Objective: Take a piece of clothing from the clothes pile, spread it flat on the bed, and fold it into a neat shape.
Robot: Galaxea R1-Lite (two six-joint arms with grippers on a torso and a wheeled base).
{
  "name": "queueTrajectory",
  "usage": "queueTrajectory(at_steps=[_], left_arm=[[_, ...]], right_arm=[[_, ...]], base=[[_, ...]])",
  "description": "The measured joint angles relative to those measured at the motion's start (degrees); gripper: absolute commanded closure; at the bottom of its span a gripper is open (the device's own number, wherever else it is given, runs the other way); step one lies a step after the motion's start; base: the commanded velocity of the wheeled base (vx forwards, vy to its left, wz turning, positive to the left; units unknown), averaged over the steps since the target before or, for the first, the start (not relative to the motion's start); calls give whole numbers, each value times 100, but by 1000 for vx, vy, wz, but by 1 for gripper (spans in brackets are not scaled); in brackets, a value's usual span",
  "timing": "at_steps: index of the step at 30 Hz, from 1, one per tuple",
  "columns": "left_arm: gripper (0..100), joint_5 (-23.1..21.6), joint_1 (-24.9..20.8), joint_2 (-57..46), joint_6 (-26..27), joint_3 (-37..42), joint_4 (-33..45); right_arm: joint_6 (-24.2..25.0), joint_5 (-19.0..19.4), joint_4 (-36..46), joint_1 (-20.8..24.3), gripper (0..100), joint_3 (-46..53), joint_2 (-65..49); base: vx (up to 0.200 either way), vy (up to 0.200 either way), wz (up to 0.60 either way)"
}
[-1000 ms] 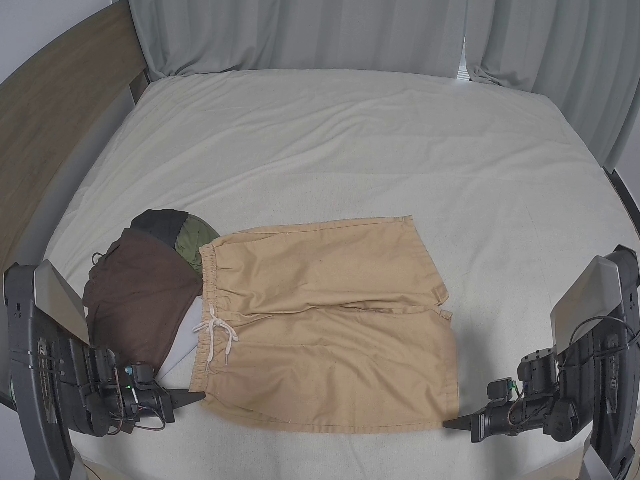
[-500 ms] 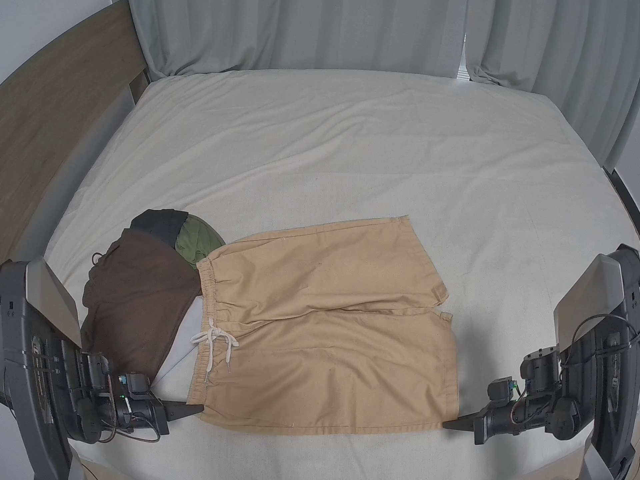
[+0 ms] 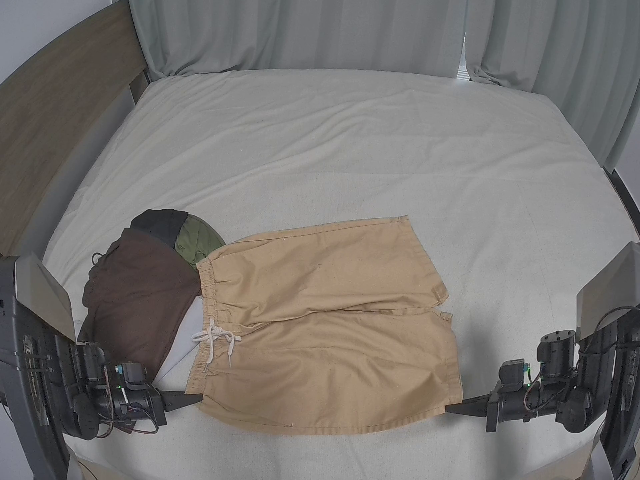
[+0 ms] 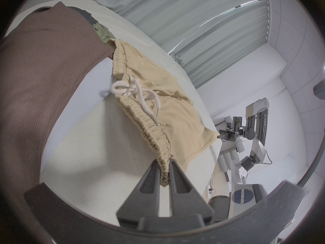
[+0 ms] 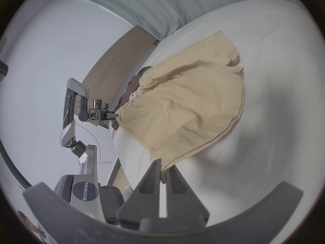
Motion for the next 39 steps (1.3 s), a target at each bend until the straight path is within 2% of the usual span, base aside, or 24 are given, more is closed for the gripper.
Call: queueTrajectory(at_steps=[5, 25, 39], left_arm=[[100, -13, -100, -312, -436, -9, -7], [100, -11, -257, -769, -770, -216, -11], [100, 11, -262, -1086, -1378, -479, -18]], right_arm=[[33, 82, -9, -50, 100, -2, -286], [77, 255, -15, -244, 100, -9, -892], [638, 282, -15, -351, 100, -286, -1373]], base=[[0, 0, 0], [0, 0, 0], [0, 0, 0]])
